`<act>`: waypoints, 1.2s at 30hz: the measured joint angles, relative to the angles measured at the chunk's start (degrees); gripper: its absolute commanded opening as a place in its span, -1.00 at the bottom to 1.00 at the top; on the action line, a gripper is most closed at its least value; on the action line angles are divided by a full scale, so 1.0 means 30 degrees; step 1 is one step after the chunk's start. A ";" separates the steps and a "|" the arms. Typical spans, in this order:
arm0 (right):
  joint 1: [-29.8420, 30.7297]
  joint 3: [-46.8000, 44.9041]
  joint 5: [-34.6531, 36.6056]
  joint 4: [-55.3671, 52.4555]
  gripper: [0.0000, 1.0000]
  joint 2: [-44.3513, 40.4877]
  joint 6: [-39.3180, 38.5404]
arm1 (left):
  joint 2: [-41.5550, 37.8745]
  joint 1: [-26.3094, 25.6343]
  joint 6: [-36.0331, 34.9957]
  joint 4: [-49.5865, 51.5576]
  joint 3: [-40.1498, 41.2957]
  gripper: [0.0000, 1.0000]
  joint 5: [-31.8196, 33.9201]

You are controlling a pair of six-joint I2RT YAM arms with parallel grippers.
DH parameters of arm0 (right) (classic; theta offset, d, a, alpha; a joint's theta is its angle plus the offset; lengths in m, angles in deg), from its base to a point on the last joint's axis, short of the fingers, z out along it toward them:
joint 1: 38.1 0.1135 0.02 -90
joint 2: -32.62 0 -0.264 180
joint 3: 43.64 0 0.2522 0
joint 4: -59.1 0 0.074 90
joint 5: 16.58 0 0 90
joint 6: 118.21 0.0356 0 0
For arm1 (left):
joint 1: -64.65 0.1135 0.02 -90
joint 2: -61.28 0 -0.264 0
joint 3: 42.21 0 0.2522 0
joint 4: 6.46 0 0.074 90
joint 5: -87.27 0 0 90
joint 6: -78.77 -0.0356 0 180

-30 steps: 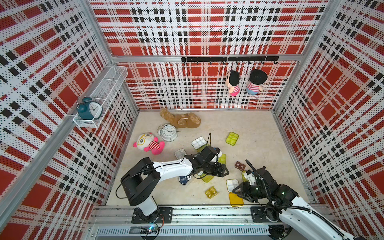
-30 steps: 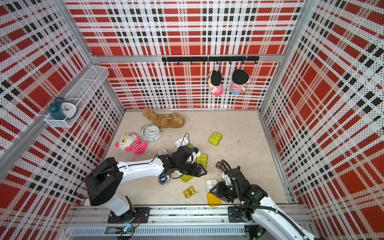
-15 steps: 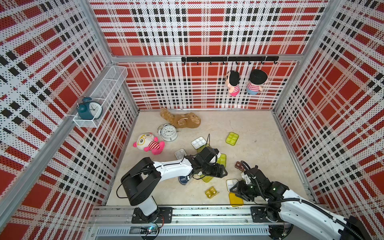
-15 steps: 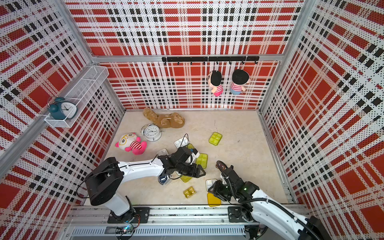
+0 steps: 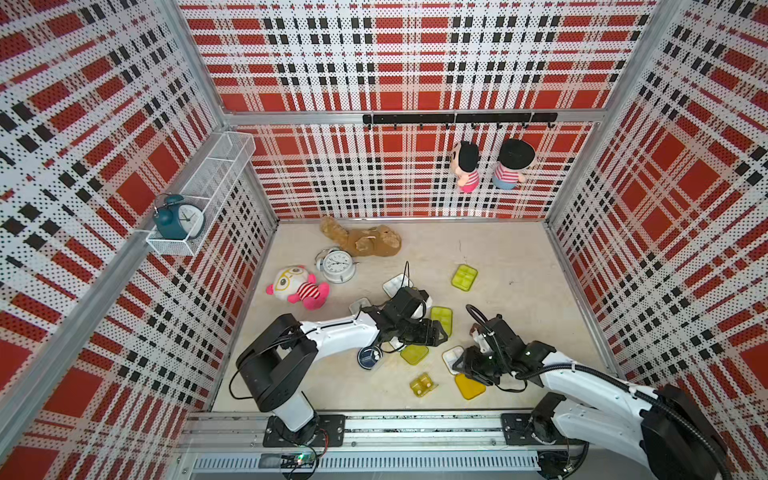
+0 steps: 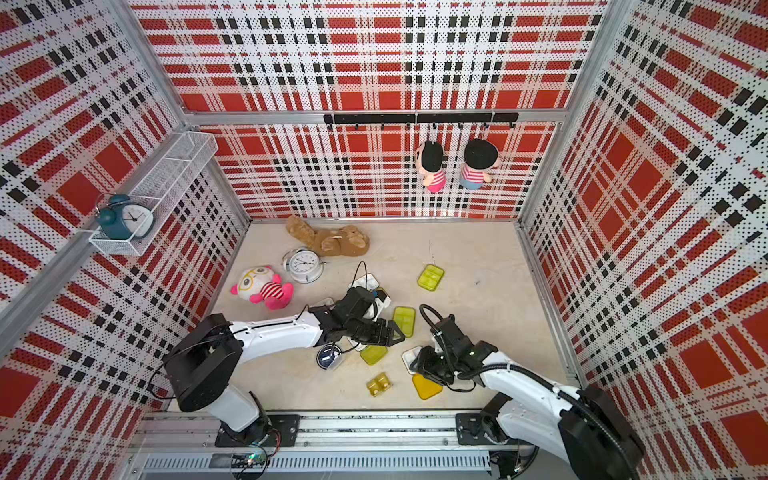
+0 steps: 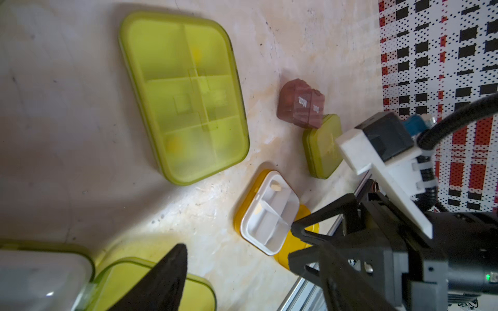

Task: Close pillboxes
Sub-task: Move the pillbox to the center of the board, then close the lid on the pillbox.

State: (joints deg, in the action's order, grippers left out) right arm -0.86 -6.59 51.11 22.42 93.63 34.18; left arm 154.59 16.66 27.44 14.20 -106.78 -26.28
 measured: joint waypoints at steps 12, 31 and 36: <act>-0.1741 0.2025 -0.0430 -0.0736 0.06 0.0248 -0.2565 | 0.0699 -0.0051 -0.0270 0.0175 -0.1887 0.57 -0.0131; -0.1829 -0.2273 -0.1719 -0.6258 0.48 -0.8189 -0.0962 | 0.3191 -0.1290 -0.0918 0.0597 -0.3563 0.57 -0.0474; -0.1829 -0.2557 -0.1676 -0.6331 0.51 -0.8058 -0.0823 | 0.3417 -0.1290 -0.0918 0.0546 -0.3359 0.57 -0.0495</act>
State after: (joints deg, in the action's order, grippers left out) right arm -6.35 -14.26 46.09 3.43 69.46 31.71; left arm 164.85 12.79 24.69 15.84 -116.85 -27.77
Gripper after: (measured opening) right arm 0.750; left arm 0.785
